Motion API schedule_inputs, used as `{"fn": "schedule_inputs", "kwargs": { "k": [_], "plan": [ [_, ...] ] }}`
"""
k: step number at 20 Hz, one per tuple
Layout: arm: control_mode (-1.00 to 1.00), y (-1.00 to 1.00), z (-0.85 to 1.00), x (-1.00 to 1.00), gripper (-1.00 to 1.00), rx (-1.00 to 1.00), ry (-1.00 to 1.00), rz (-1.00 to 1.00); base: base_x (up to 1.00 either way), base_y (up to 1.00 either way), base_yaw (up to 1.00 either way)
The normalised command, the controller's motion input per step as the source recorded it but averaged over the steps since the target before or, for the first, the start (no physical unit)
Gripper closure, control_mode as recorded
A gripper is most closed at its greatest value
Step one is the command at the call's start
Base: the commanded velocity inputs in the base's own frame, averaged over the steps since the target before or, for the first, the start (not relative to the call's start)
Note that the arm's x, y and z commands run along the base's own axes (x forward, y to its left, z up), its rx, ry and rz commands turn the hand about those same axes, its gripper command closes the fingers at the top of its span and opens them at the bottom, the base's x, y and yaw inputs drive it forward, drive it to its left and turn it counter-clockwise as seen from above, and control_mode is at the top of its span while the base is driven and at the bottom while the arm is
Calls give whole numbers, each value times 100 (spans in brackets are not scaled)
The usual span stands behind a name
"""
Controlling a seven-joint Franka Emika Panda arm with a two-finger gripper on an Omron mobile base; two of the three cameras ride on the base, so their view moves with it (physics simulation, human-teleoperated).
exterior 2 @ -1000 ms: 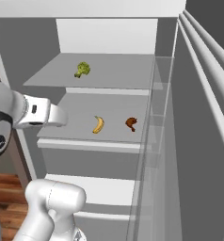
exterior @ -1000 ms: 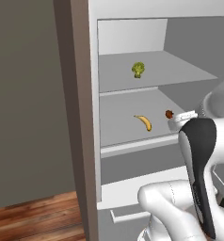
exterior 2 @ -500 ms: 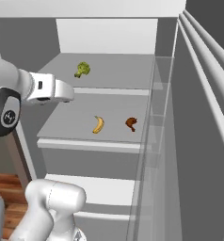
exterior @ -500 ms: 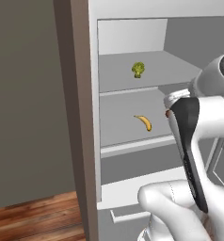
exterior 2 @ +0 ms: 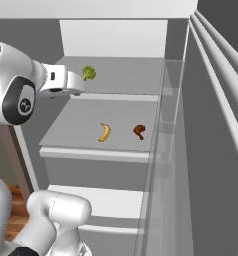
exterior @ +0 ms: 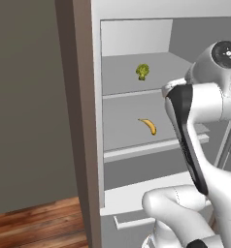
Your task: Open the fridge, remove the banana, broccoli, and chicken drumstick, and place them on any counter.
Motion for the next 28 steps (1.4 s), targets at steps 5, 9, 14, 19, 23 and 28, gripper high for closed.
{"fn": "schedule_inputs", "kwargs": {
  "k": [5, 9, 14, 19, 23, 28],
  "plan": [
    [-100, 0, -1, 22, -100, 5, -12, 0, 0, 0, 0],
    [-100, 4, 0, 23, -100, 15, -6, 0, 0, 0, 0],
    [-100, 15, 8, 31, -100, 13, 4, 0, 0, 0, 0],
    [-100, 35, 0, 34, -100, 0, 4, 0, 0, 0, 0],
    [-100, 22, 0, 33, -100, 0, 0, 0, 0, 0, 0],
    [-100, 5, 0, 54, -100, 0, 0, 0, 0, 0, 0]
  ]
}}
